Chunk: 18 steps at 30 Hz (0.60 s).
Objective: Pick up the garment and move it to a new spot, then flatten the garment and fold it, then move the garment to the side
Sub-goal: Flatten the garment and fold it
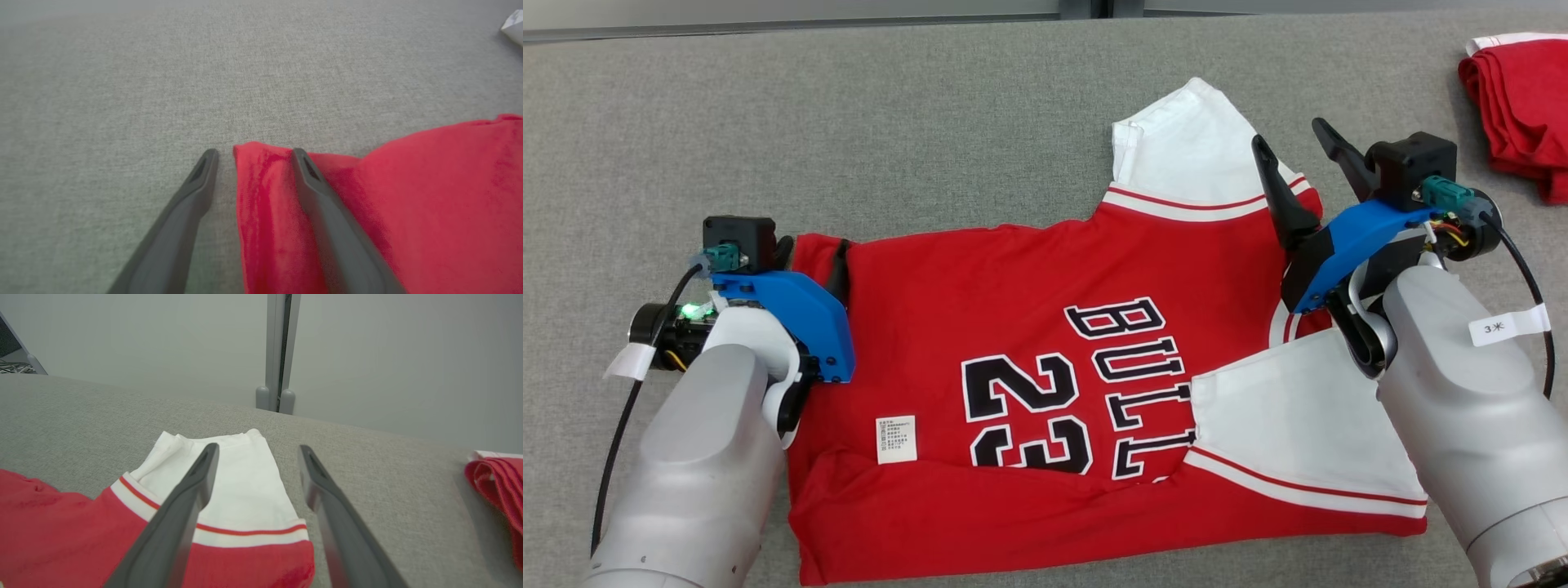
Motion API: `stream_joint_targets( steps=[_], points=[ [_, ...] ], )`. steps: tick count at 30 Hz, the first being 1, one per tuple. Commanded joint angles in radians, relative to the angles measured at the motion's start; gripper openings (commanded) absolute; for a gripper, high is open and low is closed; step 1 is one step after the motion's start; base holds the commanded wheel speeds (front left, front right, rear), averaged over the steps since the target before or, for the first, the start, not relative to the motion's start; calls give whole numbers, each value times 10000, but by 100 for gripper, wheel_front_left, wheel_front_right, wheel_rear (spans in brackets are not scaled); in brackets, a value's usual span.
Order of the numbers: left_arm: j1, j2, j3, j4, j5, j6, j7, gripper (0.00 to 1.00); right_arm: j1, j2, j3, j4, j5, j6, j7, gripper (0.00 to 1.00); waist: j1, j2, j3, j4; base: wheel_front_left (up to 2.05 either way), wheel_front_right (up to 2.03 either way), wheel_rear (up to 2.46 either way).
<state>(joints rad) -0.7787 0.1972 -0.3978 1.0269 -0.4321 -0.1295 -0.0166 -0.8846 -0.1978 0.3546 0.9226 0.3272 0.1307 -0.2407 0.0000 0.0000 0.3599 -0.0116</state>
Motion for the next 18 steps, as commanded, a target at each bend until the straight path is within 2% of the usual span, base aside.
stream_joint_targets(
  steps=[1, 2, 3, 5, 10, 18],
  points=[
    [-50, 7, -117, 150, -75, -13, 134, 58, -211, -72, 70, 90, 60, 2, -79, 100, 0, 0, -13, 0, 0, 0, 0],
    [-45, 27, -182, 255, -134, -13, 235, 17, -236, -97, 104, 145, 107, 2, -95, 100, 0, 0, -25, 5, 0, 0, 0],
    [-48, 39, -265, 338, -179, -13, 323, 0, -268, -121, 141, 207, 129, 2, -98, 100, 0, 0, -35, 14, 0, 0, 0],
    [-78, 61, -371, 372, -292, -13, 309, 0, -351, -165, 193, 327, 208, 2, -131, 100, 0, 0, -51, 59, 0, 0, 0],
    [-309, -60, -637, -55, -508, -12, -474, 0, -666, -421, 360, 652, 496, 2, 20, 100, 0, 0, 23, 393, 0, 0, 0],
    [-503, -346, -1252, -980, -686, -12, -1431, 0, -1883, -1052, 644, 1192, 786, 2, 958, 100, 0, 0, 496, 1180, 0, 0, 0]
  ],
)
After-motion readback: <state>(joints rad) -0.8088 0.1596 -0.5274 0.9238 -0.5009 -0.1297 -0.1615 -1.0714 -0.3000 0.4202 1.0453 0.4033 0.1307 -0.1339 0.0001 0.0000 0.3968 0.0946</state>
